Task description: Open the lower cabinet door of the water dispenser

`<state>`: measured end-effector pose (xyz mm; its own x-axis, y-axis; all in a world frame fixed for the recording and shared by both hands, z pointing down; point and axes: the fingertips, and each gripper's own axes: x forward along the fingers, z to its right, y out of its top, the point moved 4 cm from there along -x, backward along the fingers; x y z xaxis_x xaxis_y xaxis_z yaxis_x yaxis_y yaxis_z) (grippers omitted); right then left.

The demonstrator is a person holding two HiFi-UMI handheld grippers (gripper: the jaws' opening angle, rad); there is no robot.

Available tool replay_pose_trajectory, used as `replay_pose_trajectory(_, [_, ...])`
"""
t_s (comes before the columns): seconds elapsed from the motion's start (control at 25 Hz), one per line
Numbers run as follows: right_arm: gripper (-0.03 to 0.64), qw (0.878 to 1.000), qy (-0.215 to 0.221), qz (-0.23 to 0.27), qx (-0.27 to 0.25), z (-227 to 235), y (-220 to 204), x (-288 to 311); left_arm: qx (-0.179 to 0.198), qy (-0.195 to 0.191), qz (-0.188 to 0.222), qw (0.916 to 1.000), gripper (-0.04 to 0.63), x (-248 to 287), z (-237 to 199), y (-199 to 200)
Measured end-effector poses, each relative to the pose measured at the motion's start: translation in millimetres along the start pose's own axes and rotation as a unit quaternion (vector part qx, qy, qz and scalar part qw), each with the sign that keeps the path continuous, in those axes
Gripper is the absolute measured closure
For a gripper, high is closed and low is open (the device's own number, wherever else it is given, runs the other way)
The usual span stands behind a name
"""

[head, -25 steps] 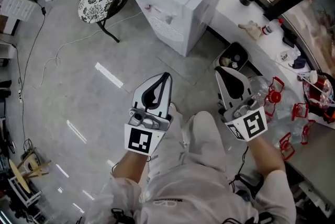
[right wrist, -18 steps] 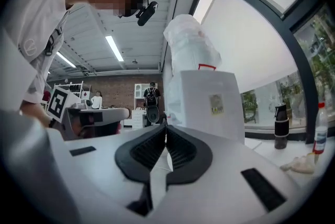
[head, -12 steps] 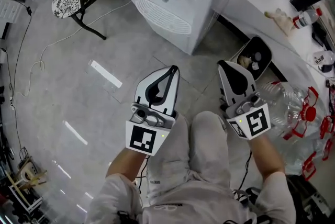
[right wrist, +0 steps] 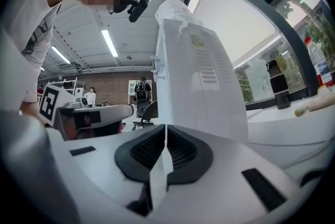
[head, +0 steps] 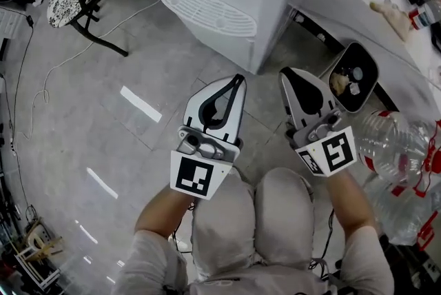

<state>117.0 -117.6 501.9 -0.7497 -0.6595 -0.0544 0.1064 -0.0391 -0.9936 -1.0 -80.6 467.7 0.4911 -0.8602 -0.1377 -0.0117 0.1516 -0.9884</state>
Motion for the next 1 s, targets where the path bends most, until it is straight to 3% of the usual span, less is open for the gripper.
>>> replay_pose_trajectory(0.48, [0.595, 1.0, 0.005, -0.026, -0.007, 18, -77, 25, -0.007, -0.007, 0.007, 0.9999, 0.591, 16, -2, -64])
replay_pose_trajectory(1.0, [0.442, 0.999, -0.008, -0.039, -0.013, 34, -109, 48, -0.018, -0.018, 0.014, 0.9996, 0.591, 20, 1, -81])
